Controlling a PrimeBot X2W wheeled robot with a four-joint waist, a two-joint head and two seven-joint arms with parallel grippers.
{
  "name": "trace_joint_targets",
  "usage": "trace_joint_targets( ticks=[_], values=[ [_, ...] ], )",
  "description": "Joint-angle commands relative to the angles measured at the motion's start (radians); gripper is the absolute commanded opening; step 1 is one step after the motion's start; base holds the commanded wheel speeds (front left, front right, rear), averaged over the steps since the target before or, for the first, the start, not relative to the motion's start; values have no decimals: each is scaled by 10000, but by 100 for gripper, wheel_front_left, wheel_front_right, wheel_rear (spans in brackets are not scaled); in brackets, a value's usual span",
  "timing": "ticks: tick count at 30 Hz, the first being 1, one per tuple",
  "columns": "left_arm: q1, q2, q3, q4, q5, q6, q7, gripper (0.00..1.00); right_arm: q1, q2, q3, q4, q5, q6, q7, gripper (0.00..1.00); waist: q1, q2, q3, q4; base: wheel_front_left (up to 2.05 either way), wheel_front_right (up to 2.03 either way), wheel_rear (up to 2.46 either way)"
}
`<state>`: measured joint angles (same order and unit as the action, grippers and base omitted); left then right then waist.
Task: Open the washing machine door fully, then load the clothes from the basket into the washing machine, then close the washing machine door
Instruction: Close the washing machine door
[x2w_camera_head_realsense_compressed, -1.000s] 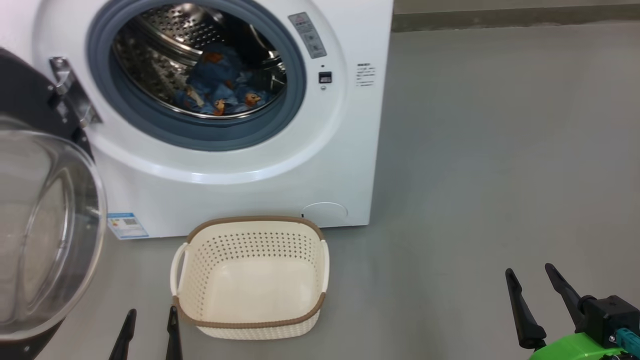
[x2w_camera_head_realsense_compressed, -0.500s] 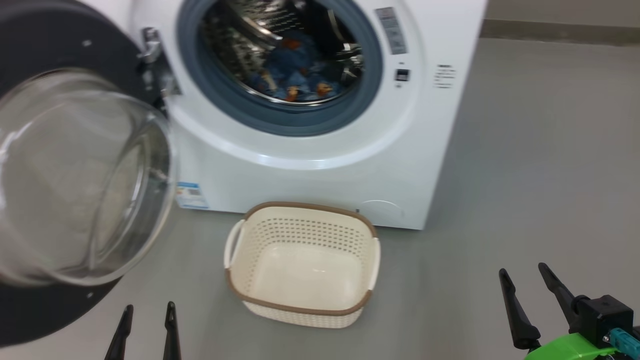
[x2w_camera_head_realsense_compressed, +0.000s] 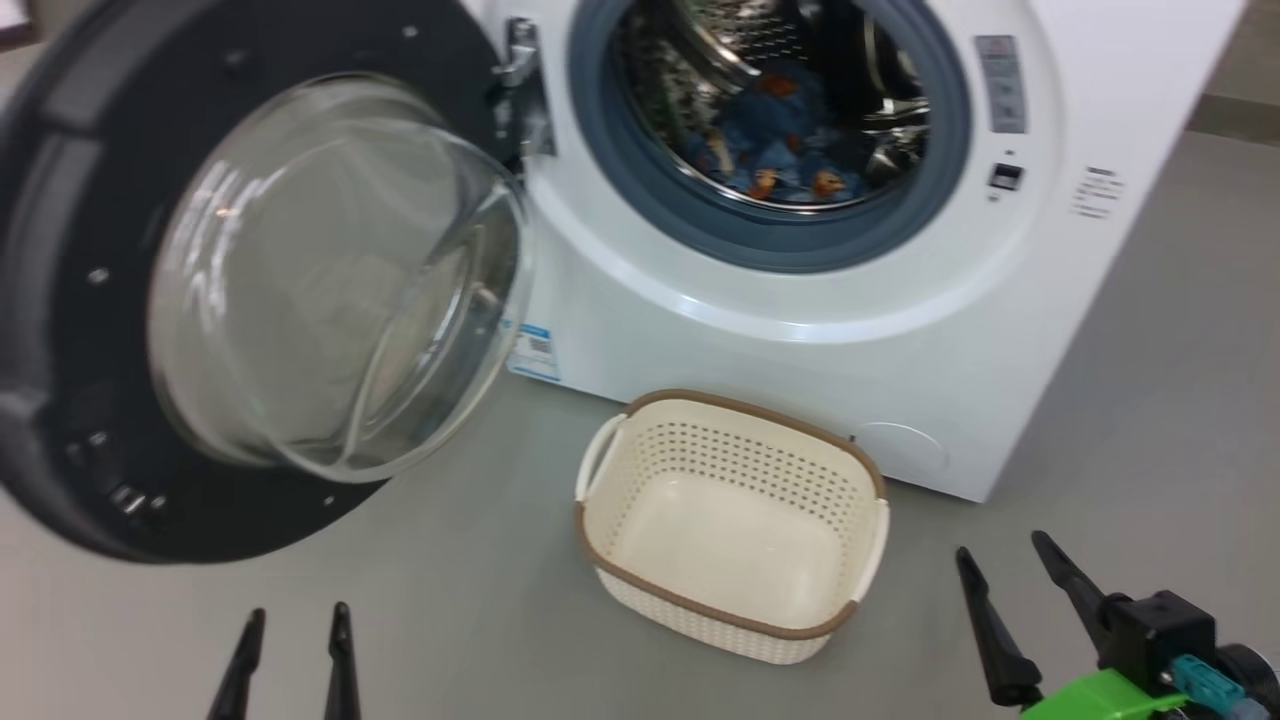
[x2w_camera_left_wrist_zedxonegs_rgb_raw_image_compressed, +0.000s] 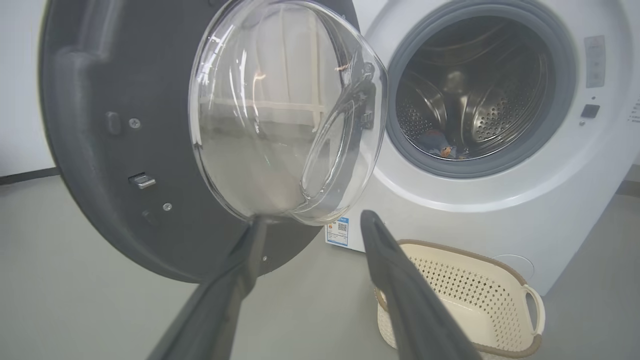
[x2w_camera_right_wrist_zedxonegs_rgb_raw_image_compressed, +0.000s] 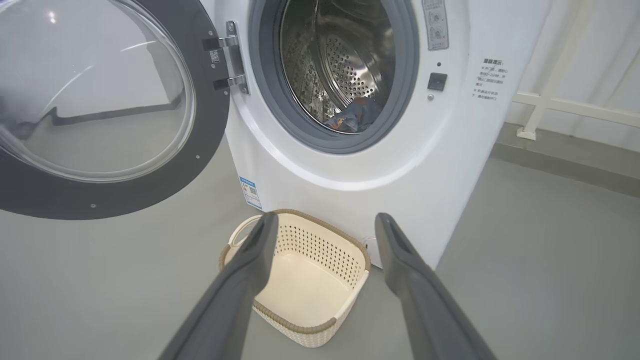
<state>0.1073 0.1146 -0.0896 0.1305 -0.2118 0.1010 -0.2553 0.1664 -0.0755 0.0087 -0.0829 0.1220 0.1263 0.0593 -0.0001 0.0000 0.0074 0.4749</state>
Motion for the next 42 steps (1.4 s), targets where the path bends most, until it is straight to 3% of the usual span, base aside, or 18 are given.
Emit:
trace_joint_targets(
  ticks=[1,10,27,28,29,30,31,39,42],
  values=[
    [-158,112,435,-396,-144,93,-64,100,-585,-211,365,-220,86,44,-50,100,1,0,96,492,0,0,0],
    [325,-137,903,-1019,-210,328,-64,100,-1382,-592,1055,162,300,44,60,100,1,0,428,656,0,0,0],
    [588,-429,1269,-1314,-105,250,-65,100,-1857,-843,1529,684,572,44,-45,100,1,0,449,696,0,0,0],
    [581,-440,1298,-1334,-111,237,-65,64,-1856,-848,1530,695,582,44,-45,100,1,0,445,698,0,0,0],
    [568,-453,1340,-1400,-122,237,-65,45,-1854,-852,1527,703,592,44,-47,100,1,0,443,702,0,0,0],
    [567,-465,1370,-1472,-118,236,-65,33,-1852,-857,1521,706,597,44,-52,100,1,0,446,705,0,0,0],
    [552,-478,1391,-1594,-113,222,-65,0,-1852,-861,1510,705,601,44,-56,100,1,0,454,708,0,0,0],
    [188,-505,1780,-3248,-77,84,-65,0,-1873,-875,1490,683,643,44,-7,100,1,0,504,718,0,0,0],
    [-230,-231,2140,-4133,-90,-42,-65,0,-1876,-865,1473,661,693,44,33,100,1,0,482,706,0,0,0]
  ],
)
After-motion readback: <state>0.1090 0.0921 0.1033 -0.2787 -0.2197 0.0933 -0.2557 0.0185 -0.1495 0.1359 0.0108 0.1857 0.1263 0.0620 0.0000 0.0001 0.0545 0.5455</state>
